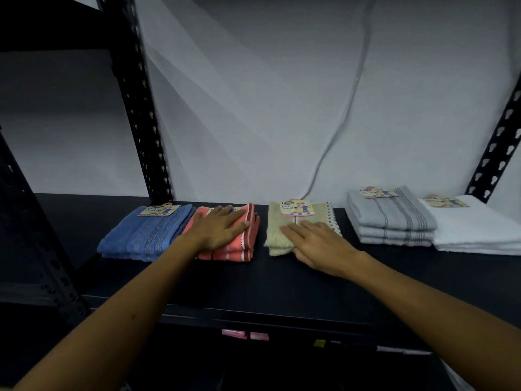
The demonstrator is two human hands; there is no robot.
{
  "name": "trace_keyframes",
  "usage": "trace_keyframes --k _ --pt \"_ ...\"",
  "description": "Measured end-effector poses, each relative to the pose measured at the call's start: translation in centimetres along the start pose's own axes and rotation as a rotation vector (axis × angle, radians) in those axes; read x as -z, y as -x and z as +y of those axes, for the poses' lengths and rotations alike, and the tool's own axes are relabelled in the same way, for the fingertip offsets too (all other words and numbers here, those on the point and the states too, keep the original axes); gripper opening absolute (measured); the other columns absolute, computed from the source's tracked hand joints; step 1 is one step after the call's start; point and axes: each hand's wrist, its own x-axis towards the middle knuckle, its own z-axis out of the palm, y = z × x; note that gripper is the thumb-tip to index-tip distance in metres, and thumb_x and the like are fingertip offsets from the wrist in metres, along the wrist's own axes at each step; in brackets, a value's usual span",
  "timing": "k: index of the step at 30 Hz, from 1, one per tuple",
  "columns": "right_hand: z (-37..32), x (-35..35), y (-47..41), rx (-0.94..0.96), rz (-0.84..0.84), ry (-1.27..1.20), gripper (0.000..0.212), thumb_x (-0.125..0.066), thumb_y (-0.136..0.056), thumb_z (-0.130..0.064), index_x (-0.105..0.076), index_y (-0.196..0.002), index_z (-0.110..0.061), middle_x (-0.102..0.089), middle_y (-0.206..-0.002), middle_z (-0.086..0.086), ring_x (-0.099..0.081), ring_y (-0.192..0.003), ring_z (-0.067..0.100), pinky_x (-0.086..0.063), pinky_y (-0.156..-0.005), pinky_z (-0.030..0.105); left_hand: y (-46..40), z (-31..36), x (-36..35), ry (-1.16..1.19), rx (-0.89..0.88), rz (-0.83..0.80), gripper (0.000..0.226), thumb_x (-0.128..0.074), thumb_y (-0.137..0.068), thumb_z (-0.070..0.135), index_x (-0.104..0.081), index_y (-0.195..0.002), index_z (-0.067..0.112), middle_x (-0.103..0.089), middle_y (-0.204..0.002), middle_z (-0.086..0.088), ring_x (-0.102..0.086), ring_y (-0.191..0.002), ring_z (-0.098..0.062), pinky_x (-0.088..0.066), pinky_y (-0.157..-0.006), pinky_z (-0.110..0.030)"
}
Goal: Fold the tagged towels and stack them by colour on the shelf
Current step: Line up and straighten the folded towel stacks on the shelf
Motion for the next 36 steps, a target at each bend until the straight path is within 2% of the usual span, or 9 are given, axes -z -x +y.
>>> trace_keyframes --k 8,12,15,18,22,25,28,32,36 --pt "-3.8 0.7 -1.4 0.0 -0.033 -0.028 0.056 -0.035 -0.092 -0.041 -0.039 -0.141 -0.014 -0.057 -0.129 0.006 -0.057 -0.106 0.029 -0.049 -0.082 0.046 0.5 0.3 -0.1 -0.029 -0.009 0.012 0.059 -0.018 -0.099 0.064 -0.009 -0.154 0.045 -0.008 -0.165 0.003 -0.003 -0.152 -0.018 -0.001 -0.118 -0.059" --pt "-3.0 3.1 -1.7 -0.182 0.024 -0.473 0.052 -0.047 -0.097 -0.049 -0.05 -0.141 -0.022 -0.054 -0.142 -0.002 -0.051 -0.129 0.019 -0.04 -0.107 0.04 0.7 0.4 -0.1 -0.018 0.012 -0.003 0.06 -0.016 -0.098 0.065 -0.008 -0.154 0.046 -0.006 -0.165 0.004 -0.002 -0.152 -0.018 0.001 -0.118 -0.058" --pt "-0.6 3.9 -1.2 -0.36 0.144 -0.642 0.048 -0.048 -0.095 -0.049 -0.057 -0.135 -0.024 -0.058 -0.138 -0.003 -0.055 -0.125 0.017 -0.043 -0.105 0.038 0.1 0.5 0.5 0.033 0.03 -0.047 0.061 -0.015 -0.097 0.066 -0.013 -0.154 0.043 -0.011 -0.164 0.005 -0.006 -0.152 -0.018 0.001 -0.119 -0.055" --pt "3.5 4.1 1.1 -0.46 0.137 -0.559 0.043 -0.054 -0.094 -0.039 -0.058 -0.133 -0.022 -0.061 -0.134 0.001 -0.056 -0.122 0.022 -0.044 -0.103 0.04 -1.4 0.7 1.7 0.11 0.05 -0.077 0.069 -0.015 -0.093 0.069 -0.031 -0.151 0.035 -0.031 -0.159 0.0 -0.025 -0.147 -0.026 -0.014 -0.119 -0.053" --pt "9.2 3.9 6.5 -0.481 -0.051 -0.34 0.059 -0.059 -0.09 -0.045 -0.045 -0.144 -0.026 -0.048 -0.145 0.003 -0.042 -0.134 0.025 -0.034 -0.11 0.043 -2.3 5.5 2.3 0.036 0.044 0.118 0.056 -0.025 -0.099 0.054 -0.039 -0.146 0.028 -0.046 -0.148 -0.004 -0.03 -0.142 -0.024 -0.012 -0.114 -0.06" --pt "12.1 2.6 10.2 -0.451 -0.208 -0.056 0.078 -0.044 -0.085 -0.069 -0.026 -0.152 -0.032 -0.029 -0.156 0.003 -0.024 -0.144 0.025 -0.026 -0.113 0.045 -2.3 10.7 1.7 0.077 -0.186 0.129 0.051 -0.032 -0.102 0.05 -0.038 -0.147 0.027 -0.04 -0.153 -0.003 -0.023 -0.145 -0.019 -0.013 -0.115 -0.056" --pt "13.4 1.0 12.3 -0.519 -0.303 -0.019 0.082 -0.052 -0.091 -0.059 -0.007 -0.155 -0.036 -0.014 -0.162 0.003 -0.011 -0.149 0.022 -0.017 -0.116 0.048 -3.1 13.2 -0.4 0.063 -0.253 0.058 0.054 -0.029 -0.099 0.056 -0.032 -0.149 0.034 -0.03 -0.158 -0.002 -0.018 -0.148 -0.019 -0.013 -0.115 -0.06" --pt "13.3 0.0 12.5 -0.496 -0.217 0.013 0.074 -0.058 -0.094 -0.043 -0.017 -0.155 -0.03 -0.03 -0.157 0.006 -0.032 -0.142 0.024 -0.027 -0.11 0.045 -3.9 13.3 -3.0 0.036 -0.167 -0.009 0.059 -0.016 -0.096 0.068 -0.016 -0.151 0.048 -0.008 -0.165 0.004 -0.002 -0.152 -0.019 -0.001 -0.116 -0.063" --pt "13.5 -0.8 12.1 -0.419 -0.136 0.072 0.071 -0.077 -0.079 -0.026 -0.047 -0.143 -0.019 -0.061 -0.128 0.012 -0.062 -0.11 0.033 -0.044 -0.087 0.049 -3.8 13.2 -3.2 0.07 -0.148 -0.017 0.058 -0.015 -0.096 0.068 -0.013 -0.151 0.05 -0.005 -0.165 0.004 0.002 -0.152 -0.017 0.004 -0.116 -0.06"
